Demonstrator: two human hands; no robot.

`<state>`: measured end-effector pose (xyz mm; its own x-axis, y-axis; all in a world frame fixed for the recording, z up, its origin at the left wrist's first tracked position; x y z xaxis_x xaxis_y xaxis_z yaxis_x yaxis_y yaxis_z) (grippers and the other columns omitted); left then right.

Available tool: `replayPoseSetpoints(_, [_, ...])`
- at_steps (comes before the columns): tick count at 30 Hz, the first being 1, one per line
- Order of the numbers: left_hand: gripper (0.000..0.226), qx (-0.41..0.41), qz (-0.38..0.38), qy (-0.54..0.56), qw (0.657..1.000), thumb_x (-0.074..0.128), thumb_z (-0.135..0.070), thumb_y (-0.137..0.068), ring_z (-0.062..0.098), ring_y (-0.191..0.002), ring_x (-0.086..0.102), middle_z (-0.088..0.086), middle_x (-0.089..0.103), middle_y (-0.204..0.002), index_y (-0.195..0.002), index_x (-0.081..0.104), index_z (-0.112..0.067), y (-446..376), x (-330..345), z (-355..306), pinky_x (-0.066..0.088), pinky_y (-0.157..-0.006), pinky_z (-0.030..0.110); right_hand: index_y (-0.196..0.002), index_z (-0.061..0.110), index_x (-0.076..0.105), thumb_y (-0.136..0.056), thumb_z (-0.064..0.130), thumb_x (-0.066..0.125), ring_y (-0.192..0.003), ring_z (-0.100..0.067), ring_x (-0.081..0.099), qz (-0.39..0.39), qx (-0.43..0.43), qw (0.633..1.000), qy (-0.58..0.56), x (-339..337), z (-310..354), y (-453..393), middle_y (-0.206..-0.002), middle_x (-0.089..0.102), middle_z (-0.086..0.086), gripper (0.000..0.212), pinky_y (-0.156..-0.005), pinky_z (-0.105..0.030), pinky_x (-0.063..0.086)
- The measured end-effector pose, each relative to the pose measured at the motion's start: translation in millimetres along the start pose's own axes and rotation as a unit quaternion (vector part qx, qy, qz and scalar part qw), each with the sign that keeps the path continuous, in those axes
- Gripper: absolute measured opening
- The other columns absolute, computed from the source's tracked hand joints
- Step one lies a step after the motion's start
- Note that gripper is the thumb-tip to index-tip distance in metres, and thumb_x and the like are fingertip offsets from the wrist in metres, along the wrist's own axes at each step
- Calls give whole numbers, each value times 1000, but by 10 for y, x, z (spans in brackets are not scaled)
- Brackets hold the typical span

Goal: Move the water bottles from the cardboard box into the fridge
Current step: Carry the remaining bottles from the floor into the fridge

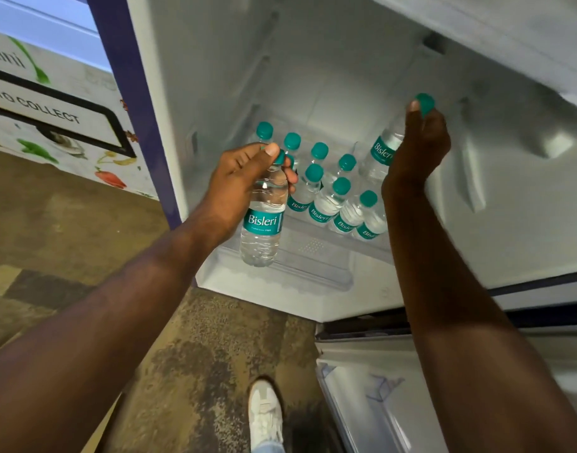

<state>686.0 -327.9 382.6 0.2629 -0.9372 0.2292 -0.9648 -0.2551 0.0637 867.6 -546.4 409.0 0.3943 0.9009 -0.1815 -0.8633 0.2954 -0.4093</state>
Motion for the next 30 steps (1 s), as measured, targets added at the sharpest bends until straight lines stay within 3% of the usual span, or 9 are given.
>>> replayPoseSetpoints(2, [30,-1,12,-3,1000,43,-25,-107,22,-82,73,5,75,-89,-104,64,-4,-44,71,22,60,-77,31,-104,0,71,-94,27,67,-83,-1,61,38,0,997,61,19,-37,-42,-95,72,-5,29,-78,-3,42])
replayPoseSetpoints(5, [33,-6,21,-5,1000,43,-26,-107,23,-85,72,8,73,-92,-111,62,0,-110,151,77,60,-79,32,-117,2,70,-93,29,68,-96,-9,62,105,0,986,128,32,-234,-84,-111,73,-9,37,-84,-3,41])
replayPoseSetpoints(10, [38,-11,-6,-4,1000,43,-26,-107,19,-86,73,7,73,-95,-119,59,5,-198,242,142,59,-81,30,-125,8,69,-93,31,69,-107,-19,66,233,34,943,236,60,-466,1,-121,72,-8,39,-102,-29,50])
replayPoseSetpoints(15, [30,-6,-24,23,999,43,-22,-107,15,-80,73,0,74,-85,-112,59,2,-271,339,154,59,-75,26,-130,9,66,-92,26,72,-113,-23,65,294,117,922,223,78,-567,50,-127,68,-8,42,-105,-37,51])
replayPoseSetpoints(21, [25,0,-16,6,1000,42,-25,-107,16,-84,73,-4,75,-86,-103,63,-12,-328,426,188,61,-81,30,-132,9,63,-91,24,72,-119,-25,61,397,108,846,339,145,-579,9,-134,64,-9,45,-107,-30,45])
replayPoseSetpoints(26, [27,-4,-11,13,1000,42,-26,-108,20,-87,73,5,74,-93,-106,63,-9,-381,468,220,60,-86,37,-132,11,63,-92,21,72,-104,-14,58,433,131,815,362,165,-606,-53,-123,63,1,42,-89,-19,41])
replayPoseSetpoints(28, [28,-5,-5,22,1000,42,-28,-108,23,-89,72,8,73,-95,-105,63,-10,-396,485,232,59,-89,40,-130,11,64,-91,16,72,-112,-19,62,456,126,797,374,166,-622,-68,-128,64,-1,40,-95,-20,43])
replayPoseSetpoints(30, [29,-8,8,35,999,43,-31,-106,24,-90,72,7,73,-94,-104,64,-12,-420,518,230,58,-92,43,-128,10,66,-91,8,71,-120,-27,61,460,156,804,343,144,-629,-61,-133,63,-9,38,-105,-30,48])
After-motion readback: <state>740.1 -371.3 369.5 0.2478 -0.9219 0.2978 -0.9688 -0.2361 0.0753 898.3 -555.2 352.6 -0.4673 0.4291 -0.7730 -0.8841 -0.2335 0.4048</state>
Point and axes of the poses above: each hand's wrist, its own y-axis away from the middle knuckle, its own x-axis out of the palm, z = x × y, the point moved 5 cm from there along -y, towards the middle knuckle
